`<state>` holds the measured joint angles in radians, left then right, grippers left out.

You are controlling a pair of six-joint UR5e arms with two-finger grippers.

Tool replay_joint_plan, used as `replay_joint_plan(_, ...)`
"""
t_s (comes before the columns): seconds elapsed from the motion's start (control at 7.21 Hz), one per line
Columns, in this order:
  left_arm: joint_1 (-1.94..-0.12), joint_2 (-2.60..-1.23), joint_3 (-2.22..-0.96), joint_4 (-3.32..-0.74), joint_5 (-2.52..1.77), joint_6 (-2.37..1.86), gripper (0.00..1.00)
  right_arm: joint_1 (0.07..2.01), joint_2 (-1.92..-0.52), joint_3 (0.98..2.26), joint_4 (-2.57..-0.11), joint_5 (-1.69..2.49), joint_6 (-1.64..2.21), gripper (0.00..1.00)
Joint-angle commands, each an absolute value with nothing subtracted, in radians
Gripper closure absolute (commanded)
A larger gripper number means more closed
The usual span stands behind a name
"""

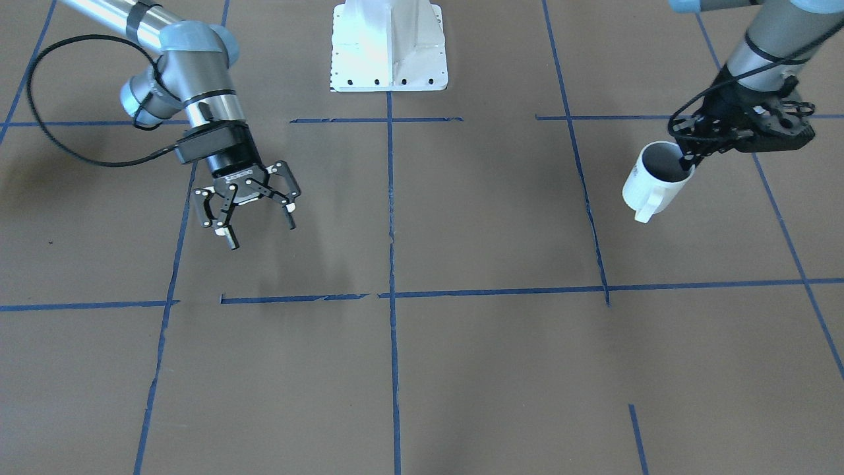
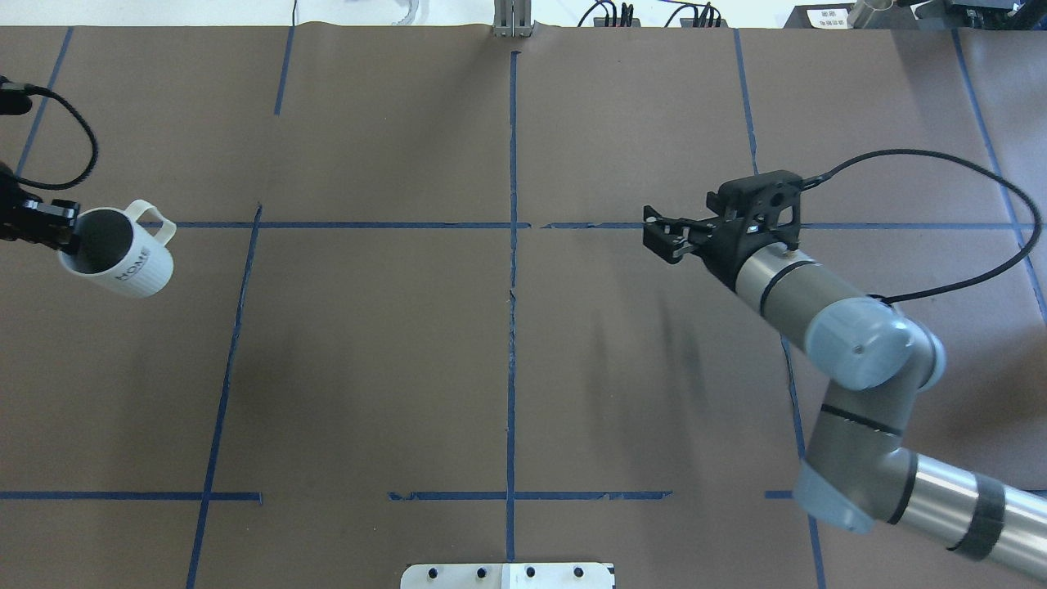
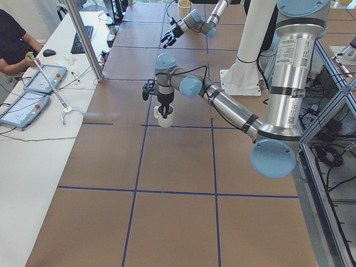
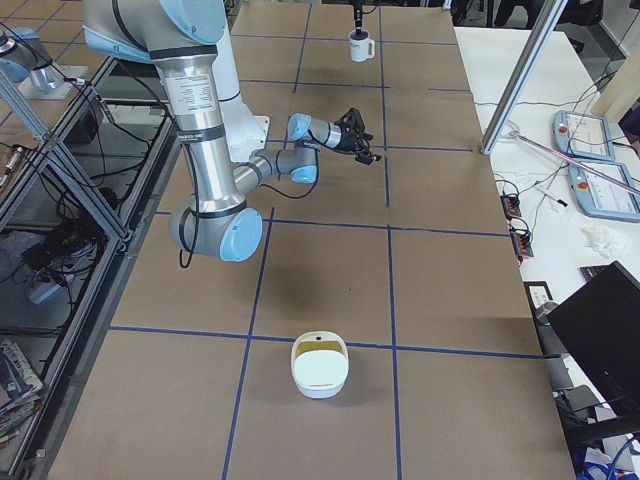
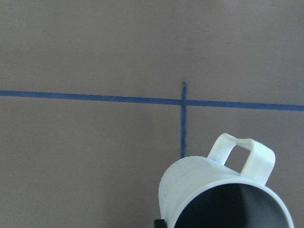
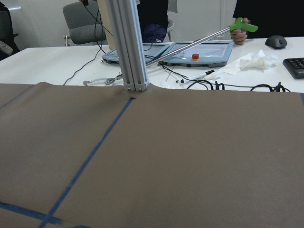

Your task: Left arm hands cup to right arm to dump lemon

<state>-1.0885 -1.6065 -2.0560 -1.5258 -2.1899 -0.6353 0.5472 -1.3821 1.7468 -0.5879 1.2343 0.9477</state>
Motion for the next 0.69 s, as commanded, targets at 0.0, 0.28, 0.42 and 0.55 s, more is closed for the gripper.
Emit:
replay_joint_plan(0.0,-1.158,-1.479,-1.972,-1.657,-2.261,-0.496,1.0,0.775,-1.529,1.837,-0.648,1.628,0.94,0.0)
replay_joint_plan(0.28,-1.157,-1.48,-1.854,-1.739,-2.311,-0.518,1.0,0.906,-1.554,1.891,-0.738,1.856,0.937,0.0)
replay_joint_plan(0.42,-1.155,-1.483,-1.832,-1.753,-2.338,-0.534,1.0,0.905,-1.557,1.894,-0.742,1.858,0.937,0.0)
replay_joint_plan(0.55,-1.152,-1.486,-1.83,-1.785,-2.338,-0.631,1.0,0.905,-1.557,1.896,-0.742,1.858,0.937,0.0)
